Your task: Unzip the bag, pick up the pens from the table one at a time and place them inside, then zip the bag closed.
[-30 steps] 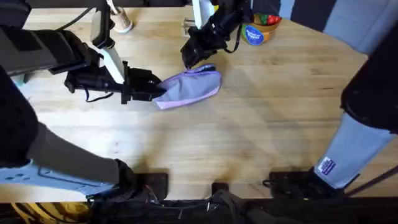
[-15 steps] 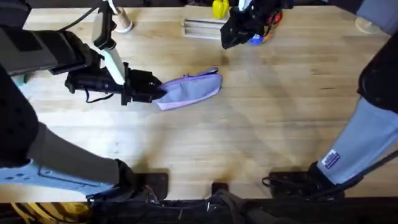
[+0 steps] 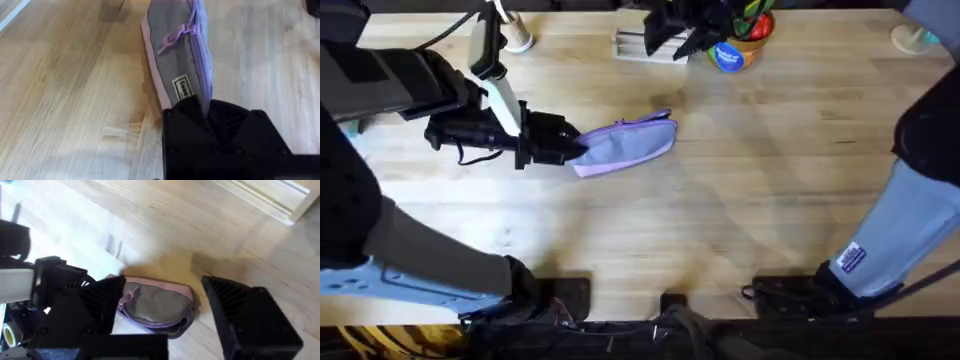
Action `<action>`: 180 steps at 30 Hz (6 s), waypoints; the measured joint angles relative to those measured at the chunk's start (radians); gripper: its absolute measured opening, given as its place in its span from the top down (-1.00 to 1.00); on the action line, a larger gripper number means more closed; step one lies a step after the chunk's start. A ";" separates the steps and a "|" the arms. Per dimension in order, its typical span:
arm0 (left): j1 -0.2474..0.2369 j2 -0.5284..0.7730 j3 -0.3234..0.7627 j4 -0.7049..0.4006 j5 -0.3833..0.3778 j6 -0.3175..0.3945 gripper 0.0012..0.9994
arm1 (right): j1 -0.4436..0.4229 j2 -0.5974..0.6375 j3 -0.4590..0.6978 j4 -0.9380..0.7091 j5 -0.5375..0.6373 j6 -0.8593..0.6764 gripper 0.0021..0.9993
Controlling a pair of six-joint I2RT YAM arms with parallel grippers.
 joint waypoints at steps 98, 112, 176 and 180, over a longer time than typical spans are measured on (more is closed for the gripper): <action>0.311 0.000 0.251 -0.285 -0.142 0.087 -0.99 | 0.305 0.139 0.032 -0.251 -0.167 -0.180 0.94; 0.310 0.000 0.251 -0.326 -0.142 0.086 -0.99 | 0.273 0.133 0.170 -0.284 -0.153 -0.181 0.94; -0.167 0.000 0.119 -0.021 -0.166 -0.095 0.91 | -0.098 0.124 0.184 -0.440 -0.236 -0.344 0.94; -0.167 0.000 0.119 -0.021 -0.166 -0.095 0.91 | -0.033 0.124 0.195 -0.441 -0.235 -0.325 -0.40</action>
